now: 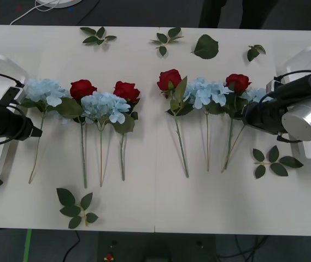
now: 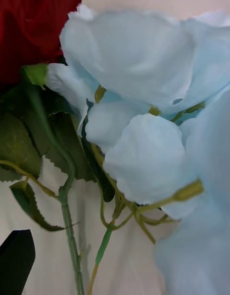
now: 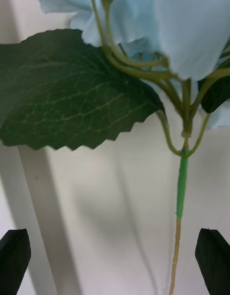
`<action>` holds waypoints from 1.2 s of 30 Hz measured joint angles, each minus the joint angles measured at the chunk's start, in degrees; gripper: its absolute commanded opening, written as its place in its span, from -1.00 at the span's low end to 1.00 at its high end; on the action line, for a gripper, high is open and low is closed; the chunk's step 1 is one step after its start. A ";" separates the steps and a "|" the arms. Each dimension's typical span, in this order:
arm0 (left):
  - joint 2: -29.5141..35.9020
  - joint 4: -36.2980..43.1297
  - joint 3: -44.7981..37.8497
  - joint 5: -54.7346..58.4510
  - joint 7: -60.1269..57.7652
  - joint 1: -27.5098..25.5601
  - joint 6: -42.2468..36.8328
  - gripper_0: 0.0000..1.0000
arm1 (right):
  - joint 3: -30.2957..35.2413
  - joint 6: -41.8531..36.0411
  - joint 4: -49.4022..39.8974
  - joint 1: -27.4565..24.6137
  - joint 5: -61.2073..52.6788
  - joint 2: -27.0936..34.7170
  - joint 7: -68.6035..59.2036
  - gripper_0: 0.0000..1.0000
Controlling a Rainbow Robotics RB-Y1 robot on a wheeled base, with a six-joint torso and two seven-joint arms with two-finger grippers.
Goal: Place the red flowers into the right box and the blue flowers into the left box. If a person shows an open palm, hand one flower to the person first, then continue sorting.
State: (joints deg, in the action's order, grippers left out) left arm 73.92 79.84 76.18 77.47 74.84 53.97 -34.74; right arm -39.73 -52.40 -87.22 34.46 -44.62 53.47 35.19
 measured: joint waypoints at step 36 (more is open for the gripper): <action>-5.68 -1.41 6.14 1.34 0.00 3.25 5.11 -0.05 | -8.50 9.78 11.95 6.08 0.90 -4.29 -1.52 -1.00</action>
State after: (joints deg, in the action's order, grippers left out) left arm 68.24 78.43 82.32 78.81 74.84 57.22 -29.63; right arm -48.23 -42.62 -75.27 40.55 -43.72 49.18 33.67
